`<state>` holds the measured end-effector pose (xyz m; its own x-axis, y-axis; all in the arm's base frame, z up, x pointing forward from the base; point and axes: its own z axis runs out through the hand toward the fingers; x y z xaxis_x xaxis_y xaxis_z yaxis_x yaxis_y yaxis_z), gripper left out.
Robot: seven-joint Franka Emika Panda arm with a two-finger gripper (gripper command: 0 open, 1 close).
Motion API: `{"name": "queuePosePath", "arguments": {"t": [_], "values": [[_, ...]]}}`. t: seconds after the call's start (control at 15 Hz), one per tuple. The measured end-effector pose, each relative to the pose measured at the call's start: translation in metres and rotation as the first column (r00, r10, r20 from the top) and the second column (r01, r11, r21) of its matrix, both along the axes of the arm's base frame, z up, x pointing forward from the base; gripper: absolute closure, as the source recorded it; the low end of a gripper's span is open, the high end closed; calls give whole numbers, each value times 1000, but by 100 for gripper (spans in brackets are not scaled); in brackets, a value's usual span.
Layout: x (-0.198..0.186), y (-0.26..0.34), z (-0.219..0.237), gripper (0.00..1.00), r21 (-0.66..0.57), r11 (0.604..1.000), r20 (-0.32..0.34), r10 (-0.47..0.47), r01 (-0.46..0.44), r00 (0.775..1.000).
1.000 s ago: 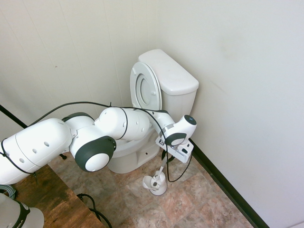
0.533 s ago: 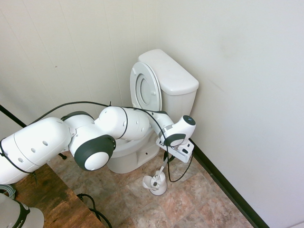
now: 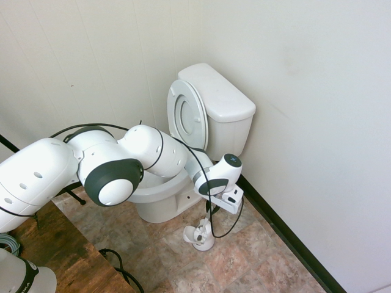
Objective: Clean the toilet
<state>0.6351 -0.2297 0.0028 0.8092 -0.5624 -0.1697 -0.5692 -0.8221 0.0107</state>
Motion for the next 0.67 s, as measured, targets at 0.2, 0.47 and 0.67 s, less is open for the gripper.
{"name": "queuePosePath", "arguments": {"t": [0.2, 0.47, 0.67], "values": [[-23, 15, 0, 100, -17, 1000, 20, 24, -24, 1000], [-51, 38, 11, 100, -52, 998, 77, 41, -37, 996], [-68, 41, 50, 100, -65, 998, 117, 22, -14, 993]]}}
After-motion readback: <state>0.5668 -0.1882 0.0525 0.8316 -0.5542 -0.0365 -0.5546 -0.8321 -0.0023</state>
